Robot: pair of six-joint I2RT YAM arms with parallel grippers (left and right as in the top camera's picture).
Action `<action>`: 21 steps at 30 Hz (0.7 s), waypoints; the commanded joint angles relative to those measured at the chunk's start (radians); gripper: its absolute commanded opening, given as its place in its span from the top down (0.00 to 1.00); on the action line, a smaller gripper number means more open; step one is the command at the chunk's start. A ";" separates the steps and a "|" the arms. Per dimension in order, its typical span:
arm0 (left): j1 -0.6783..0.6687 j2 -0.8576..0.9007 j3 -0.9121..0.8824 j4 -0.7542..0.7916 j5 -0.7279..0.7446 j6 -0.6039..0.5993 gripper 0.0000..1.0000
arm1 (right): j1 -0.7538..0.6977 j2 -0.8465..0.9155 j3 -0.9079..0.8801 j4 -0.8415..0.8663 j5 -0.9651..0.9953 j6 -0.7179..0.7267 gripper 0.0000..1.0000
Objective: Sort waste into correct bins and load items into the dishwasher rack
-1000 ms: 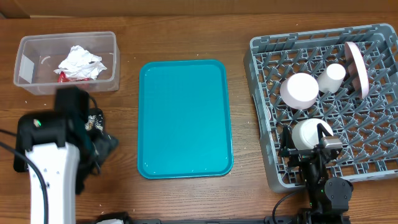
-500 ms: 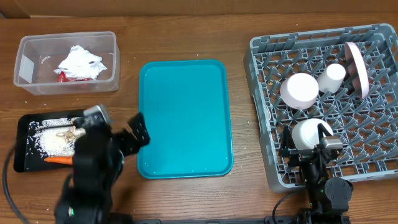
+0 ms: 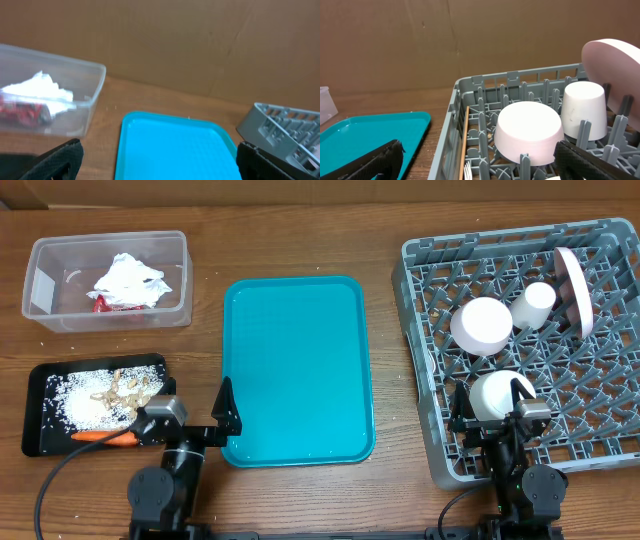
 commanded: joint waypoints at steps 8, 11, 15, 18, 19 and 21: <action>0.034 -0.166 -0.124 -0.053 0.045 0.112 0.00 | -0.002 -0.012 -0.010 0.005 0.006 0.000 0.00; 0.055 -0.166 -0.124 -0.097 0.040 0.111 0.00 | -0.002 -0.012 -0.010 0.005 0.006 0.000 0.00; 0.094 -0.166 -0.124 -0.096 0.040 0.111 0.00 | -0.002 -0.012 -0.010 0.005 0.006 0.000 0.00; 0.129 -0.166 -0.124 -0.095 0.040 0.112 0.00 | -0.002 -0.012 -0.010 0.005 0.006 0.000 0.00; 0.133 -0.166 -0.124 -0.095 0.040 0.112 0.00 | -0.002 -0.012 -0.010 0.005 0.006 0.000 0.00; 0.136 -0.165 -0.124 -0.095 0.040 0.111 0.00 | -0.002 -0.012 -0.010 0.005 0.006 0.000 0.00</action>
